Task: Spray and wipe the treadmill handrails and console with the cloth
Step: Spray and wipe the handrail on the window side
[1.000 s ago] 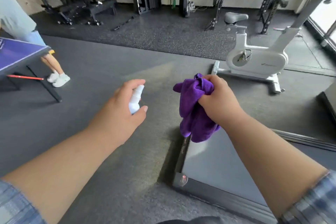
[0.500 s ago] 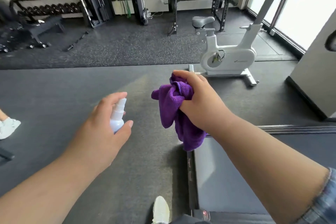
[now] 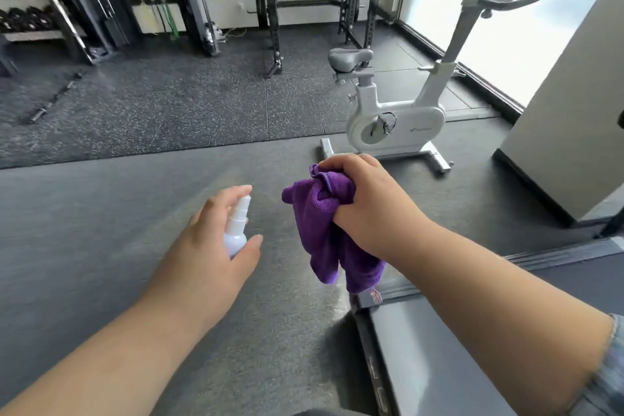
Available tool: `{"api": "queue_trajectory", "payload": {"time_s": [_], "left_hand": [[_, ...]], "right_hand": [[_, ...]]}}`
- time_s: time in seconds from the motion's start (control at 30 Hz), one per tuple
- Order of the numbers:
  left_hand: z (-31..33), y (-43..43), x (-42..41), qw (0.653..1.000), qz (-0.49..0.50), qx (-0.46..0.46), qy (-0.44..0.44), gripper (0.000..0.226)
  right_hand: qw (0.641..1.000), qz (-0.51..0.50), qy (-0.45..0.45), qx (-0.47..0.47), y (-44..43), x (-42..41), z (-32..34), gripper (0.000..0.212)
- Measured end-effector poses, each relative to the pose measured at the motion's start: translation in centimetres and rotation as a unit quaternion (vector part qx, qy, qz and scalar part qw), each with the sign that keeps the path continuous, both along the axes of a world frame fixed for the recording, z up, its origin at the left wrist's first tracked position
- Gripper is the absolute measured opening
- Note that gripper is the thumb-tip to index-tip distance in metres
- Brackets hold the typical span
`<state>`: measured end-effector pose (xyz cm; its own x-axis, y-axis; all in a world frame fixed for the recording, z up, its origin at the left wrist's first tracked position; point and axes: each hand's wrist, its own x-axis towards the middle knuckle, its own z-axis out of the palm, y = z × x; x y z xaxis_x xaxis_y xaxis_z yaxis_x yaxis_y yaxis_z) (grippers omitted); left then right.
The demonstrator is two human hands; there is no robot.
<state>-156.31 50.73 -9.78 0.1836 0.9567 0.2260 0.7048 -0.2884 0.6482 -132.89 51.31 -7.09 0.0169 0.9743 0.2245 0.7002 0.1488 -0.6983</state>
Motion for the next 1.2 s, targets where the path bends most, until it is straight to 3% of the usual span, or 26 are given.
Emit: {"api": "queue_trajectory", "payload": {"time_s": [0.3,0.57,0.8,1.2], "left_hand": [[-0.5,20.4,-2.4,0.984,-0.178,-0.007,0.018,0.058],[0.1,32.6,3.6,0.922,-0.384,-0.003,0.046,0.063],[-1.9,41.0,15.2,0.876,-0.480,-0.026,0.044,0.063],[-2.0,56.1,37.1,0.852,-0.521,-0.035,0.026,0.071]], "right_hand": [[0.989,-0.150,-0.002,-0.002,12.7,-3.9,-1.2,0.058],[0.952,-0.305,0.031,-0.018,18.0,-2.1,-1.7,0.051],[0.907,-0.416,0.070,-0.012,21.7,6.7,-3.9,0.050],[0.859,-0.501,0.100,-0.017,33.3,27.3,-4.0,0.052]]}}
